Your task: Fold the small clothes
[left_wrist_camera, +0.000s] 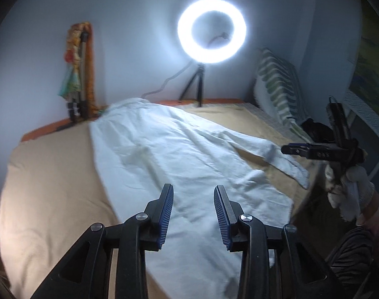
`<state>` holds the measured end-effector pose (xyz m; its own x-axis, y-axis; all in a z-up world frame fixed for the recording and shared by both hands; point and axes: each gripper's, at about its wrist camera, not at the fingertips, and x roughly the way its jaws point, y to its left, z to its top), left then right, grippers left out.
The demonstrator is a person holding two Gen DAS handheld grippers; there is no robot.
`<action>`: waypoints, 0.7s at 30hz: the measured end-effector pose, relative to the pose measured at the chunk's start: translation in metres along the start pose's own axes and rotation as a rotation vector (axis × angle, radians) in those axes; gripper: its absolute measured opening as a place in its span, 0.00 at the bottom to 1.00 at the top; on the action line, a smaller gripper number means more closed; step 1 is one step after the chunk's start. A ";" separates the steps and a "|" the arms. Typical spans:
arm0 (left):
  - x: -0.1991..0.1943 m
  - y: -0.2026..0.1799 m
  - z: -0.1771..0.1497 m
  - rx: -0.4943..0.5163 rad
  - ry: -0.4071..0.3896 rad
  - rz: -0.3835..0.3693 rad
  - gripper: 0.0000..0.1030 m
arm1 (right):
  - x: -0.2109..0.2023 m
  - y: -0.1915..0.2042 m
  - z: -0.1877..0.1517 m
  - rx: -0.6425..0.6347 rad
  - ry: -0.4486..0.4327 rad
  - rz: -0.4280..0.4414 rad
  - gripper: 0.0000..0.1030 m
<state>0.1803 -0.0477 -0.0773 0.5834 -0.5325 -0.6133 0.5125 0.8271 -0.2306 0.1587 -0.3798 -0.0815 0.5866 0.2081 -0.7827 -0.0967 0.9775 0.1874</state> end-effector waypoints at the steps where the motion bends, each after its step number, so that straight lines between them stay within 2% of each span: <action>1: 0.004 -0.009 -0.003 0.003 0.008 -0.019 0.35 | -0.002 -0.017 -0.003 0.028 0.001 -0.020 0.56; 5: 0.022 -0.042 -0.016 0.032 0.042 -0.078 0.36 | -0.007 -0.078 -0.018 0.135 0.009 -0.107 0.57; 11: 0.047 -0.067 -0.022 0.041 0.094 -0.132 0.39 | -0.005 -0.163 -0.044 0.337 0.030 -0.154 0.57; 17: 0.062 -0.074 -0.026 0.041 0.103 -0.137 0.40 | 0.003 -0.215 -0.060 0.481 0.034 -0.164 0.57; 21: 0.072 -0.069 -0.030 0.026 0.124 -0.130 0.39 | 0.013 -0.224 -0.063 0.491 0.055 -0.149 0.57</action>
<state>0.1677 -0.1373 -0.1282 0.4299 -0.6073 -0.6681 0.5955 0.7469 -0.2958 0.1378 -0.5942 -0.1712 0.5211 0.0818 -0.8496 0.3814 0.8681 0.3176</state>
